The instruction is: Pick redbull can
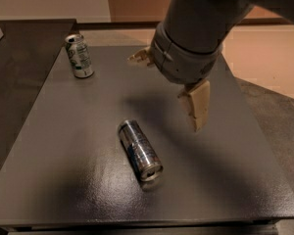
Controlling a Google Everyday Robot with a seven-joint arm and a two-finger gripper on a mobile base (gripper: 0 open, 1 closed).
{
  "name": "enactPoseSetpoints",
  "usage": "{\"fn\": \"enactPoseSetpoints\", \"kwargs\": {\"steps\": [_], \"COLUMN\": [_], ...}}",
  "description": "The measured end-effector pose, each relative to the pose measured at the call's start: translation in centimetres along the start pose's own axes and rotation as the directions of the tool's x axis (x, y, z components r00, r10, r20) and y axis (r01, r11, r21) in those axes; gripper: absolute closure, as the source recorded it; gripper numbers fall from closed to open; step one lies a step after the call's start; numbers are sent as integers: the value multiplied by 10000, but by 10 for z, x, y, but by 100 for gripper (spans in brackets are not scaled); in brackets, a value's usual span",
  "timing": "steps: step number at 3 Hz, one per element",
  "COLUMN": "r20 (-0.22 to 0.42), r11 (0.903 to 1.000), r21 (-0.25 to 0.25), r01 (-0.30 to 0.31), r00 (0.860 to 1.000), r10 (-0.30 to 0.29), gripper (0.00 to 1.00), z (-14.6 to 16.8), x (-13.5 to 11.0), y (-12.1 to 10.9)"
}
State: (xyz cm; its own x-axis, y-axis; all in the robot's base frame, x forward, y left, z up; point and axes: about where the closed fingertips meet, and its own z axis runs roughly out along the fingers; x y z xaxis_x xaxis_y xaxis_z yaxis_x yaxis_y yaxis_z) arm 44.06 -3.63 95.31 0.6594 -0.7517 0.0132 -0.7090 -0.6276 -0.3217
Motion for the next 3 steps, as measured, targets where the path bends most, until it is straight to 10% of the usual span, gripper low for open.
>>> {"fn": "enactPoseSetpoints", "kwargs": {"steps": [1,2,3], "r20": [1239,2122,2611], "r11": [9808,9270,8439], "r21": [-107,-147,-258], "r01": [1949,3747,5358], "r00": [9735,9072,8185], "r10": [-1921,-3633,-5117], "gripper": [0,0,0], "z": [8,15,24], "x": [-11,-20,-31], "y": [-15,-19,-16]}}
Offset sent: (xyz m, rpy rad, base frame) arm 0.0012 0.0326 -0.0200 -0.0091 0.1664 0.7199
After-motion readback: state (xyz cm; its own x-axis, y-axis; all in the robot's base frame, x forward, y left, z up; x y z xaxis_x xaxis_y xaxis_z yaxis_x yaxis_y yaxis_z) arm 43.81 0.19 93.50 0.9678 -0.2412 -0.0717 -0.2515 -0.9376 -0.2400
